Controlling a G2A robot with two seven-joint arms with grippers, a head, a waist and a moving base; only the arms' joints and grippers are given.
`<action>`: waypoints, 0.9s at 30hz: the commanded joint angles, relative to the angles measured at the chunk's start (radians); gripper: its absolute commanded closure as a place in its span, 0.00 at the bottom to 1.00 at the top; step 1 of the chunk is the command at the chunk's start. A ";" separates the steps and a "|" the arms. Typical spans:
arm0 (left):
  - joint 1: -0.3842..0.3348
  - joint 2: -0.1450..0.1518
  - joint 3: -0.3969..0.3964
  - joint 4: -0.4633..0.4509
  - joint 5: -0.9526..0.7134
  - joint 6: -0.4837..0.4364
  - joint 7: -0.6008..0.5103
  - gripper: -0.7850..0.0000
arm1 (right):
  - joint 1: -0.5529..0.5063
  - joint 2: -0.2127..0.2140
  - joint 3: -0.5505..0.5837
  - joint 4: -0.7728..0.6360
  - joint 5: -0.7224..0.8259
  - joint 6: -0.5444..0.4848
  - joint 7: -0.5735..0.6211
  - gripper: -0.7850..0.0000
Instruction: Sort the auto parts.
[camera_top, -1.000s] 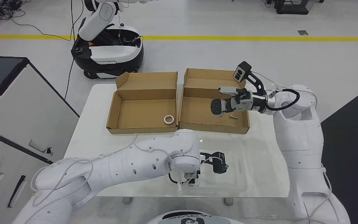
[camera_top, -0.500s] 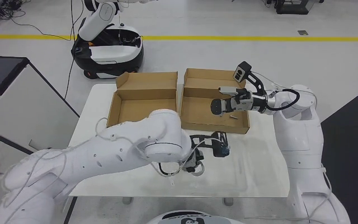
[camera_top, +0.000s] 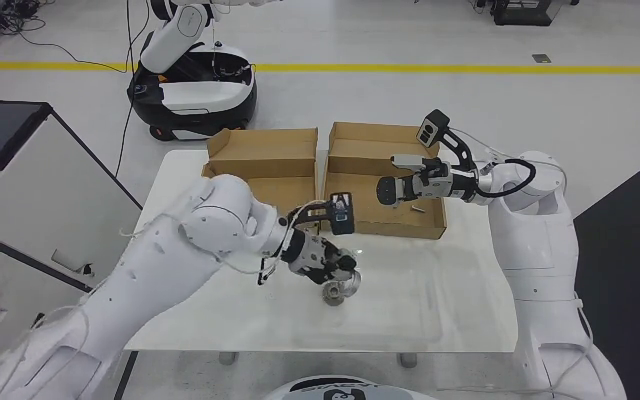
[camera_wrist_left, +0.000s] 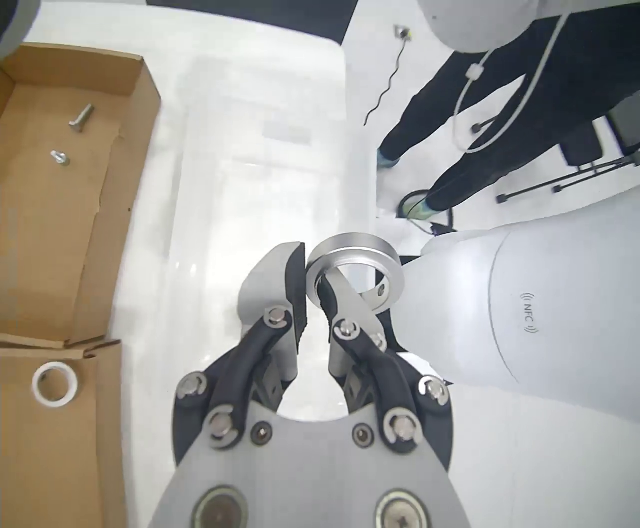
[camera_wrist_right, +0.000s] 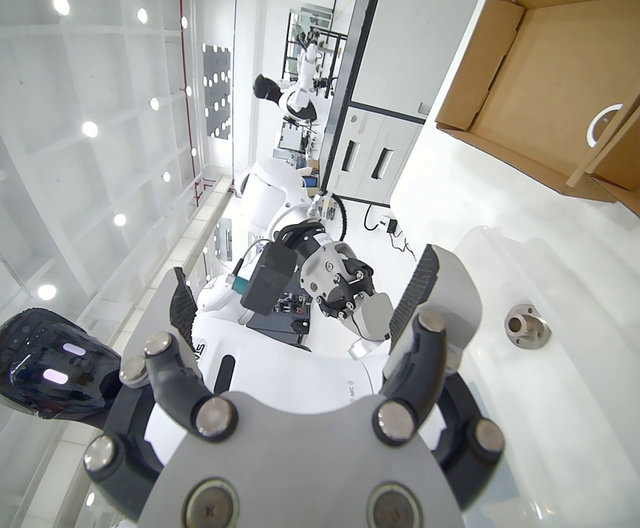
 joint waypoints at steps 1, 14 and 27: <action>0.037 0.012 -0.012 0.020 -0.042 -0.046 0.047 1.00 | 0.000 0.000 0.000 0.000 0.000 0.000 0.000 0.00; 0.085 0.061 -0.002 0.101 -0.311 -0.362 0.363 1.00 | 0.000 0.000 0.000 0.000 0.000 0.000 0.000 0.00; 0.028 0.066 -0.023 0.040 -0.574 -0.412 0.413 1.00 | 0.000 0.000 0.000 0.000 0.000 0.000 0.000 0.00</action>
